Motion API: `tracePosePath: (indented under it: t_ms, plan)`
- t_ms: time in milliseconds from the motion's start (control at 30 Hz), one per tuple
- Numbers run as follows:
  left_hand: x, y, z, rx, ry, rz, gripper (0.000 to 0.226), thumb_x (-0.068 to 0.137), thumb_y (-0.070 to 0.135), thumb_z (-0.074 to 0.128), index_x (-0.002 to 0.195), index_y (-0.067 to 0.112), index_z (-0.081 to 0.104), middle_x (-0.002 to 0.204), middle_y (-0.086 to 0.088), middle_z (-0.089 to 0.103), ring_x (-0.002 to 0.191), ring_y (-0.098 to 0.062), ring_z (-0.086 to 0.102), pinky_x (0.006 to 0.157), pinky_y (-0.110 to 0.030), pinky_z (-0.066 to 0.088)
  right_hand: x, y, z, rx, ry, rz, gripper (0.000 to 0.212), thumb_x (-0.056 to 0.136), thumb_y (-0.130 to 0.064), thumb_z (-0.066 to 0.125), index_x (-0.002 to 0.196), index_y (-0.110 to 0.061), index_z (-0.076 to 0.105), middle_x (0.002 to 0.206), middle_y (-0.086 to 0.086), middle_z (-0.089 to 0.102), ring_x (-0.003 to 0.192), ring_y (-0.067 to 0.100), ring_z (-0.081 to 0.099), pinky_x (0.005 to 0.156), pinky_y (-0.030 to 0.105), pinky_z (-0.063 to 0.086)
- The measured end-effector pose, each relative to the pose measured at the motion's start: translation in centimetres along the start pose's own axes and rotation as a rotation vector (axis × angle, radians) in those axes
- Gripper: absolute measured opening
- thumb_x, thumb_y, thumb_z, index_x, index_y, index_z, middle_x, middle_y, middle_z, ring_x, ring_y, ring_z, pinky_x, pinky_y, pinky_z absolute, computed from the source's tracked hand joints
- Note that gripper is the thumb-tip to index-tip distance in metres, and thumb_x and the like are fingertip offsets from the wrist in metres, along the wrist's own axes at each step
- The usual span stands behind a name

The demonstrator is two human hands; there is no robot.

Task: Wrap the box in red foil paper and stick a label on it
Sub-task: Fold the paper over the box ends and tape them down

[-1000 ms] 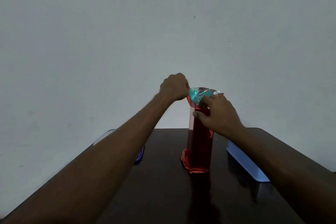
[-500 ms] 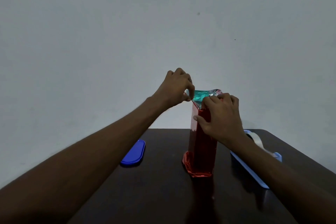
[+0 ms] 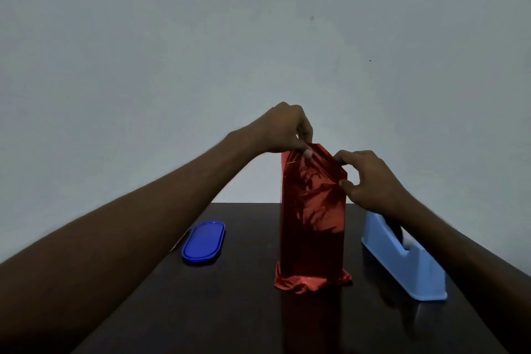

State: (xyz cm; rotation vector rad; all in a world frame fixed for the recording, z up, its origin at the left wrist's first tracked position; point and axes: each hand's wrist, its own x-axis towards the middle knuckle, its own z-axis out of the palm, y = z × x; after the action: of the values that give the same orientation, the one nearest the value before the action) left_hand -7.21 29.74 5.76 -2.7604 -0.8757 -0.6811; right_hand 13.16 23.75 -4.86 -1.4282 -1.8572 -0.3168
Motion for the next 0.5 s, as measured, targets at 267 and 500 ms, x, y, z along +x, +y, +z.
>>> tracePosePath:
  t_ms: [267,500]
  plan:
    - [-0.7,-0.2,-1.0,-0.138,-0.168,-0.088,0.026,0.076,0.045,0.080,0.090,0.023,0.077,0.086,0.011,0.075,0.089,-0.001,0.067,0.078,-0.018,0.050,0.0,-0.8,-0.8,0.211,0.002,0.004,0.022,0.084,-0.004,0.060,0.092,-0.022,0.071,0.089,-0.013,0.071,0.087,-0.008,0.058,0.068,0.002,0.036]
    - [-2.6,-1.3,-2.3,-0.299,0.140,-0.152,0.011,0.086,0.034,0.072,0.087,0.026,0.078,0.091,0.003,0.075,0.089,-0.014,0.067,0.079,-0.029,0.053,1.4,-0.5,-1.5,0.453,-0.068,0.238,0.035,0.094,-0.031,0.045,0.078,-0.022,0.075,0.102,-0.010,0.073,0.099,0.004,0.063,0.084,0.026,0.040]
